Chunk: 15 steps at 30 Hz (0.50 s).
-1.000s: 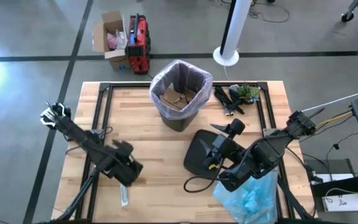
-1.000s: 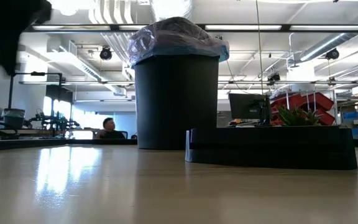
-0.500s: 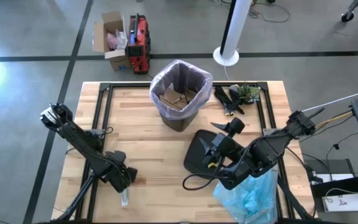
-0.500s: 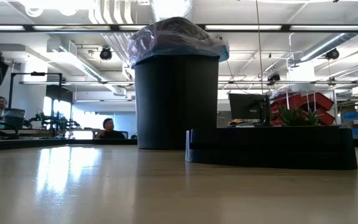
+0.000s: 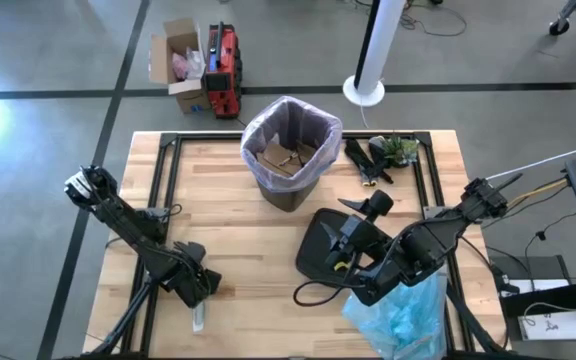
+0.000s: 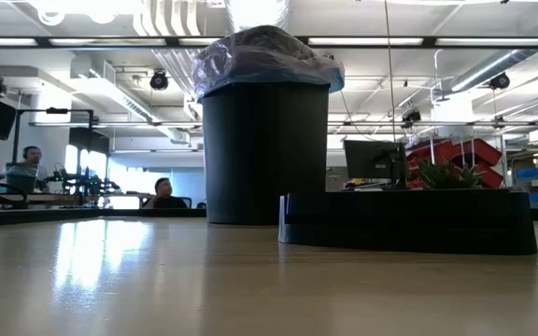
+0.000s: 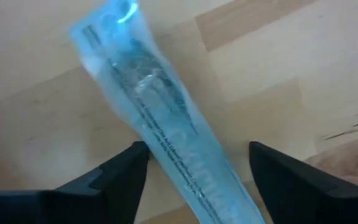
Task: Place trash/remove bag and relplace
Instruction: Put the transparent plastic pouch into the black trash bin
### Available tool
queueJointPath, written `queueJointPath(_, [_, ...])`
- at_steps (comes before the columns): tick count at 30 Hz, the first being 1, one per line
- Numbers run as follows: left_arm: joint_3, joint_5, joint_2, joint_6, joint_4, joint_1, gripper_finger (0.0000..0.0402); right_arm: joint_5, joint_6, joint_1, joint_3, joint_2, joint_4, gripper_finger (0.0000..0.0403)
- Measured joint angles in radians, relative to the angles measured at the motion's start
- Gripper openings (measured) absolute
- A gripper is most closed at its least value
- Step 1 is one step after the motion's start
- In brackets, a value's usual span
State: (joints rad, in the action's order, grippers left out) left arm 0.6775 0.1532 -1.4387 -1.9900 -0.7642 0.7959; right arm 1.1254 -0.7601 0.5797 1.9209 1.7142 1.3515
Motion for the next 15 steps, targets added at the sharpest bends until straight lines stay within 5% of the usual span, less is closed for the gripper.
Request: queueJointPath(15, [0.029,0.11,-0.002,0.07,0.019,-0.002,0.0015,0.0,0.002,0.0,-0.001,0.0,0.001,0.0266])
